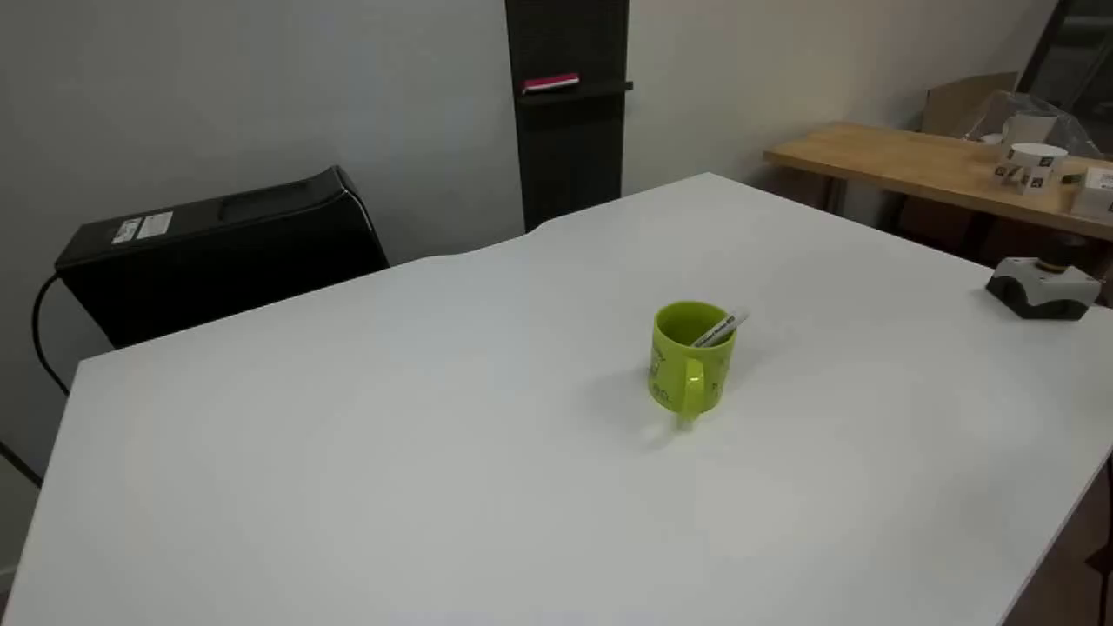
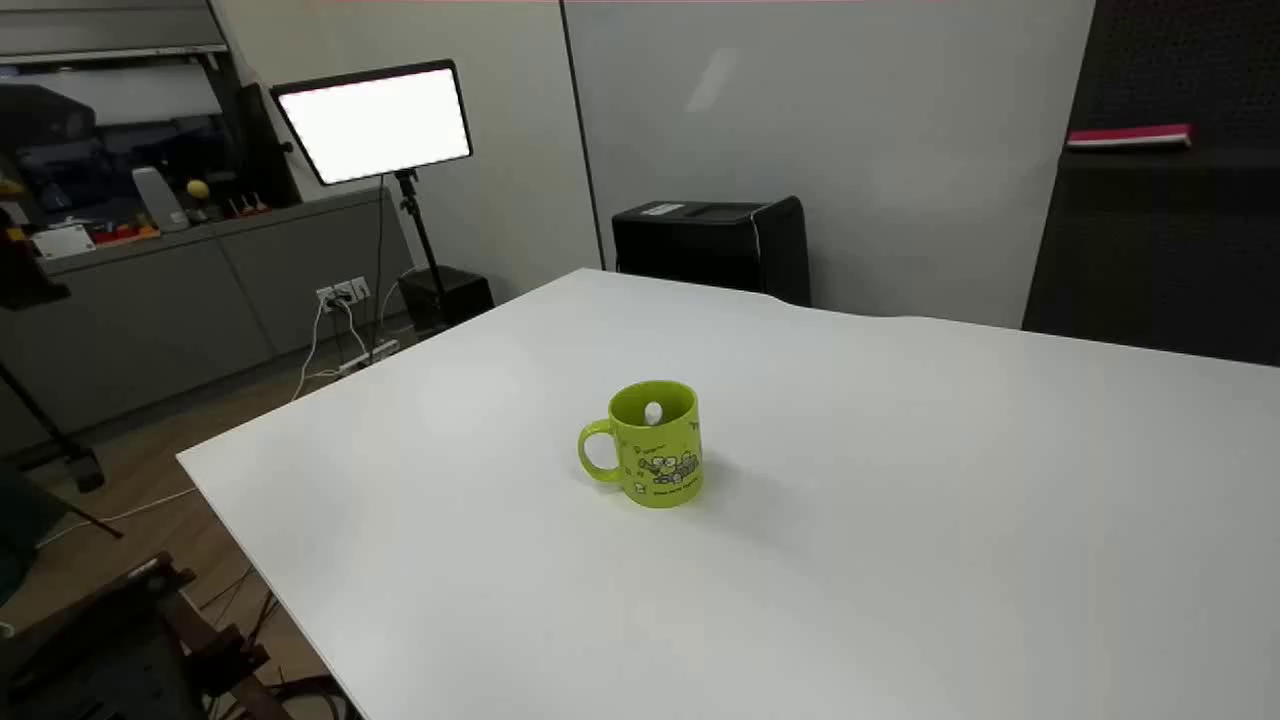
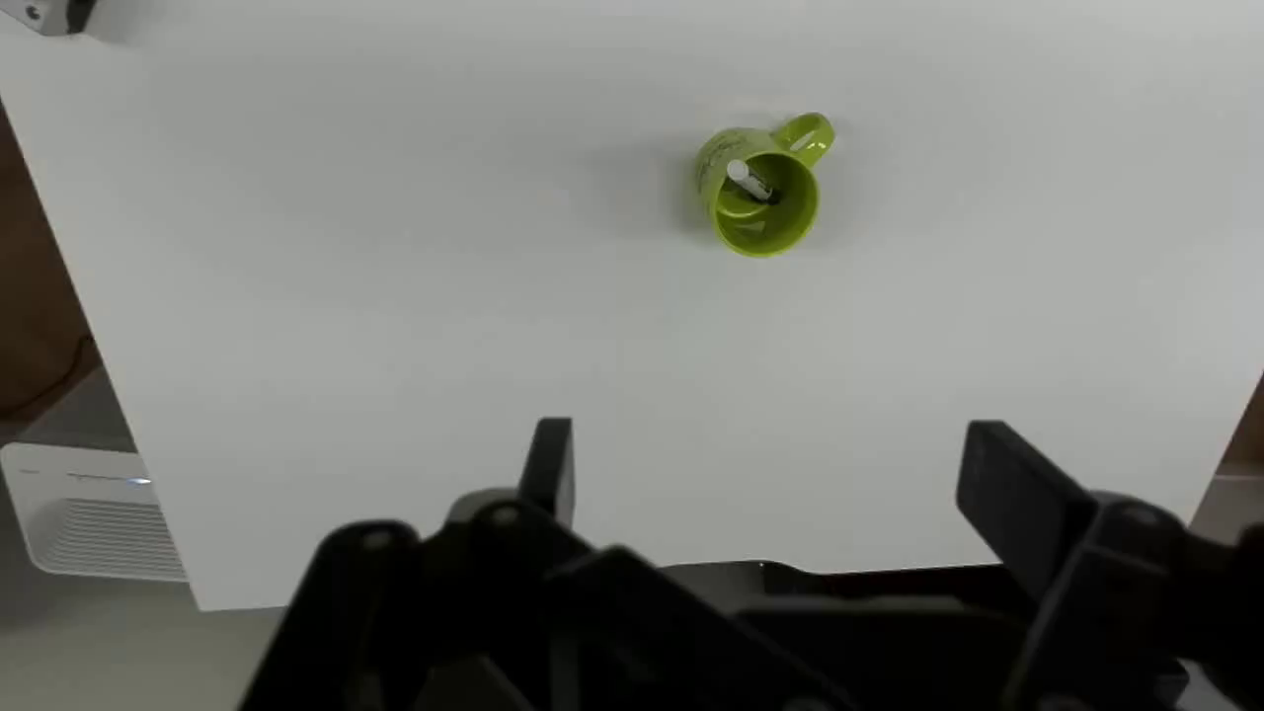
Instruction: Remove the marker from the cup and put it on the table
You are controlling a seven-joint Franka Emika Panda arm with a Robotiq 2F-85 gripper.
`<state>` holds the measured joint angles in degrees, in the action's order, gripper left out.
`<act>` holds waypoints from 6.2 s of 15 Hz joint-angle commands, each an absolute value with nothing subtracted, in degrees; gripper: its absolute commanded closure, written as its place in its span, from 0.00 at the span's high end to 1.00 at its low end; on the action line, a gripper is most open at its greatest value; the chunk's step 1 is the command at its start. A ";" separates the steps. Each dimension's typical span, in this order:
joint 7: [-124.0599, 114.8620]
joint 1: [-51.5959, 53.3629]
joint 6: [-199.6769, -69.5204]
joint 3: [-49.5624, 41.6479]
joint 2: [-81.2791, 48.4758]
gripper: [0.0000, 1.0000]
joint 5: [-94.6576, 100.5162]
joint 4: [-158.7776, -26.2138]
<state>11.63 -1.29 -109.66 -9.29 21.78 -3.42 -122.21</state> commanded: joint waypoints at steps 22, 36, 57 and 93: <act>9.44 -1.79 -109.53 -6.81 14.58 1.00 -4.71 -126.58; 5.03 -0.98 -127.62 -3.06 8.37 1.00 -11.59 -134.52; 6.79 -0.85 -135.91 -1.95 3.25 1.00 -13.75 -137.53; -2.46 0.36 -140.42 -1.60 -20.25 1.00 -5.64 -127.34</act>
<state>0.99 -0.04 -140.50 -1.72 -19.42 -6.97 -128.48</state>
